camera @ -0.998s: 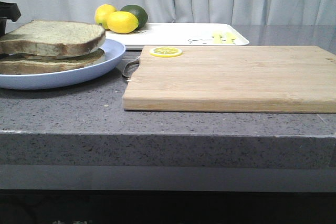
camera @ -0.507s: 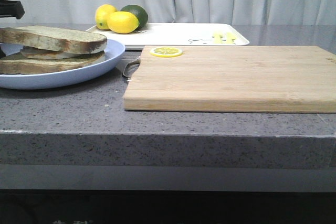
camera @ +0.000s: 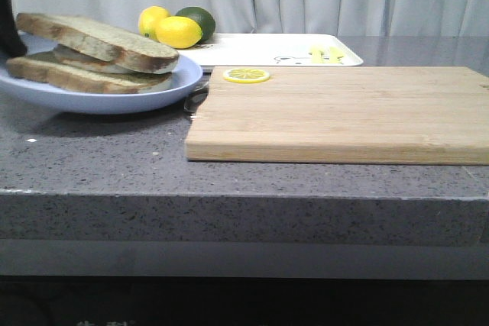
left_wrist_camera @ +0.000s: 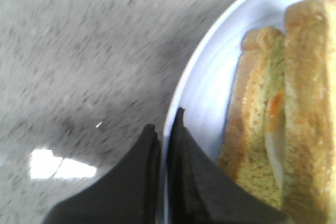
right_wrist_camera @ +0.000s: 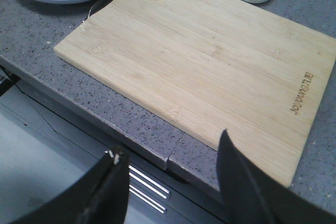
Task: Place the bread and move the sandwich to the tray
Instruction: 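Lift and carry the blue plate with the left gripper onto the white tray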
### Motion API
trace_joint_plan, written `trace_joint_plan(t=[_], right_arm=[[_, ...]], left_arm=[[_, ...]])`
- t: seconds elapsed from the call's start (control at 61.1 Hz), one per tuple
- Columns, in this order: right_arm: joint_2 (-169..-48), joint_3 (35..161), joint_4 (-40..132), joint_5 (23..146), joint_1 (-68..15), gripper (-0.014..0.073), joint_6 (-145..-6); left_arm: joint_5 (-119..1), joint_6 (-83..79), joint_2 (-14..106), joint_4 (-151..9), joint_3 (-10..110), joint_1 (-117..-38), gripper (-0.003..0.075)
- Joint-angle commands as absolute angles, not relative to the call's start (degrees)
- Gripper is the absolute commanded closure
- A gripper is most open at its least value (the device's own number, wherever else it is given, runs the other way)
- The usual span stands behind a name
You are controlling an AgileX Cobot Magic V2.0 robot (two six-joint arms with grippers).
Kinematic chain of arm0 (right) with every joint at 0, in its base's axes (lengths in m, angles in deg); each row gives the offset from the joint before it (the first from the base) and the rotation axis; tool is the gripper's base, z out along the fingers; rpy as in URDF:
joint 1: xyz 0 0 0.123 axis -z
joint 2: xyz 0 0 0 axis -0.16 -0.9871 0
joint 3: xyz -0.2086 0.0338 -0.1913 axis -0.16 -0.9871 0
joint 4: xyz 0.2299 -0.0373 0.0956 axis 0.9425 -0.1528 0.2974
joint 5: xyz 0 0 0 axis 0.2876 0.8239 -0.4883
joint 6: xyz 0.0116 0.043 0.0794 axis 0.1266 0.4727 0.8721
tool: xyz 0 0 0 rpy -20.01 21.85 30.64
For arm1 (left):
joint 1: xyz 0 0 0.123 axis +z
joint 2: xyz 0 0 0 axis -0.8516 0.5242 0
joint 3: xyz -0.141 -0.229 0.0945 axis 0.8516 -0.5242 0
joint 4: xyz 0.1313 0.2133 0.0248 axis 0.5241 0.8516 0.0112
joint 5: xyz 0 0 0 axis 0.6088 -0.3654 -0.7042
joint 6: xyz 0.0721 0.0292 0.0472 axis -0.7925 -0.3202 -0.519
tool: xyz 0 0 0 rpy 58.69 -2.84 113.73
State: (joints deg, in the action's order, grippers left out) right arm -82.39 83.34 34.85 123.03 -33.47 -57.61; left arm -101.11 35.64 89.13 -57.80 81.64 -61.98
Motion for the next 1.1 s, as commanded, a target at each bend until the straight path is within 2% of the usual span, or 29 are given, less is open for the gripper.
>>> trace_joint_plan(t=[0.0,0.245,0.671,1.08], right_arm=[[-82.47,84.64,35.09,119.4,-33.19,0.019,-57.69],[-82.47,84.64,35.09,119.4,-33.19,0.019,-57.69],[-82.47,84.64,35.09,119.4,-33.19,0.019,-57.69],[-82.47,84.64,35.09,119.4,-33.19,0.019,-57.69]], left_arm=[[-99.57,35.11,86.49,-62.93,85.82,-62.22,0.0738],[-97.03,35.11,86.49,-66.43,90.08,-62.22,0.0738],[-82.87,35.11,89.4,-79.24,90.42,-62.22,0.0738],[-87.57,37.09,102.09,-82.81,100.87,-62.22,0.0736]])
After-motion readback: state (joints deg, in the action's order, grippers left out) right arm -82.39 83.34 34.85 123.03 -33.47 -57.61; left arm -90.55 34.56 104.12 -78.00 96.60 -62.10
